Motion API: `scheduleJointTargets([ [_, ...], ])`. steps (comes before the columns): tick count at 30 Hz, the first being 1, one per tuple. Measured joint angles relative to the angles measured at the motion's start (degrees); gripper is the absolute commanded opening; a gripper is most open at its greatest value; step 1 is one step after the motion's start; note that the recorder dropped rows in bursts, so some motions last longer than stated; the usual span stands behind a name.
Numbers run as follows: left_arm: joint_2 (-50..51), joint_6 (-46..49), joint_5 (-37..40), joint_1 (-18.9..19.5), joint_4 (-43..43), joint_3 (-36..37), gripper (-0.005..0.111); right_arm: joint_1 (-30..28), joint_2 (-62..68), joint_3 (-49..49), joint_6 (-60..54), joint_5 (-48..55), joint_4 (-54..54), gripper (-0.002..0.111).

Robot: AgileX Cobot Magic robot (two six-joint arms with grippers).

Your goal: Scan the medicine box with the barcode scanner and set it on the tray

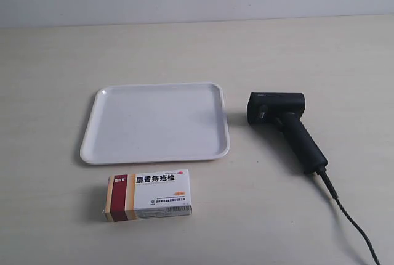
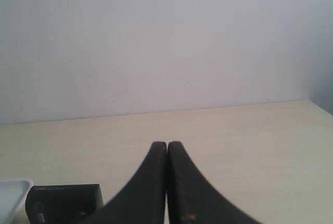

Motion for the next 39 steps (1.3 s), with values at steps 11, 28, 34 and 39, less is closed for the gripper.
scheduleJointTargets([
  [11,21.2,-4.2,7.8,-0.6,1.5,-18.3,0.0,0.0,0.0,0.0,0.0,-0.7,13.1,0.001],
  [28,89.2,76.2,31.5,-31.3,-36.4,-41.9,0.105,0.0,0.0,0.0,0.0,-0.4,13.5,0.001],
  [34,93.5,92.0,33.6,-31.4,-41.9,-41.9,0.105,0.0,0.0,0.0,0.0,-0.3,13.5,0.001],
  [39,96.7,99.8,32.2,-31.4,-45.0,-42.0,0.103,0.0,0.0,0.0,0.0,-0.3,13.5,0.001],
])
